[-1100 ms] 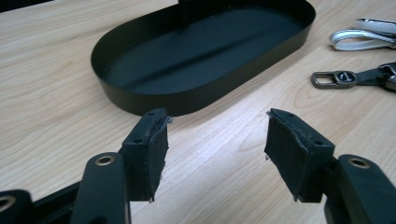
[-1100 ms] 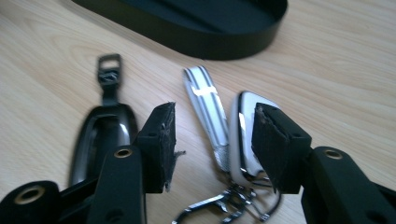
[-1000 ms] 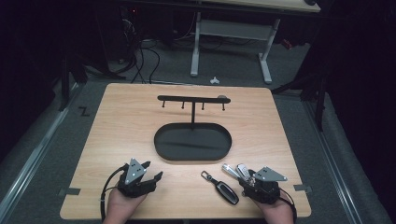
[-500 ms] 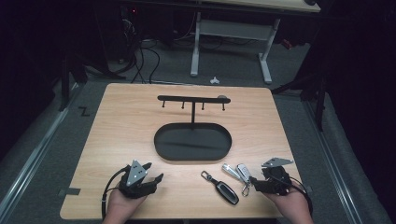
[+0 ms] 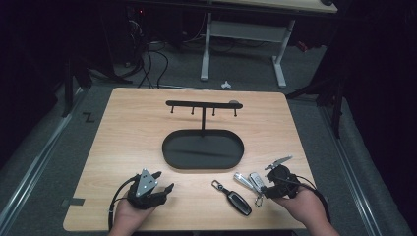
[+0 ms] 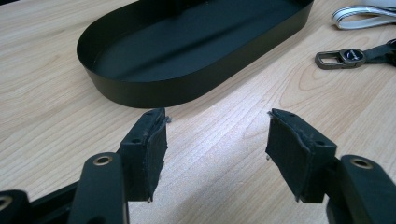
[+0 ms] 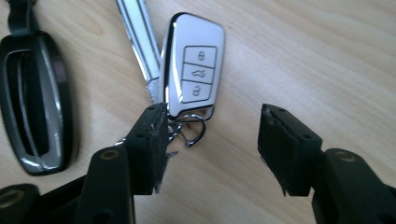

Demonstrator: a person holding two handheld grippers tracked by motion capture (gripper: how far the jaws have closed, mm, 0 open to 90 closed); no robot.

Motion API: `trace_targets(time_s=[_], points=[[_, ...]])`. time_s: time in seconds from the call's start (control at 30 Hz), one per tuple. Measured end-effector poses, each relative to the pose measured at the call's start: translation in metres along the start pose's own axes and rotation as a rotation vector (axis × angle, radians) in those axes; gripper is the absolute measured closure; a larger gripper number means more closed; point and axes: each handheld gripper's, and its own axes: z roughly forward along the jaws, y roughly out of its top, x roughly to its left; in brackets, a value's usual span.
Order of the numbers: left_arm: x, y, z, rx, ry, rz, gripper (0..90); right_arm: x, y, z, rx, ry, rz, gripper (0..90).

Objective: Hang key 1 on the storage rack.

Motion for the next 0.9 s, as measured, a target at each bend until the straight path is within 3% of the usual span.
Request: trace_targets(time_s=[0.23,0.33,0.63,0.7,0.73,0.77,0.8,0.87,0.9], points=[[-0.001,0.000,0.001,0.006,-0.001,0.004,38.1,0.013,0.010,0.005,0.137,0.000,-0.122,43.9],[-0.001,0.000,0.002,0.010,-0.004,0.006,38.1,0.018,0.016,0.006,0.173,0.011,-0.143,43.4],[-0.001,0.000,0.002,0.012,-0.005,0.008,38.0,0.024,0.033,0.001,0.206,0.072,-0.116,40.0],[-0.001,0.000,0.002,0.014,-0.006,0.008,38.0,0.029,0.037,0.001,0.209,0.063,-0.074,38.0],[-0.001,0.000,0.002,0.014,-0.006,0.007,38.0,0.027,0.040,0.002,0.193,0.063,-0.101,38.1],[-0.001,0.000,0.002,0.015,-0.006,0.007,38.0,0.029,0.043,0.001,0.186,0.070,-0.097,37.9],[-0.001,0.000,0.002,0.016,-0.008,0.008,38.0,0.033,0.044,0.000,0.195,0.070,-0.055,37.9],[-0.001,0.000,0.003,0.016,-0.009,0.008,38.0,0.034,0.050,0.000,0.170,0.088,-0.111,37.4],[-0.001,0.000,0.003,0.016,-0.009,0.008,38.0,0.038,0.052,-0.001,0.176,0.093,-0.092,36.8]])
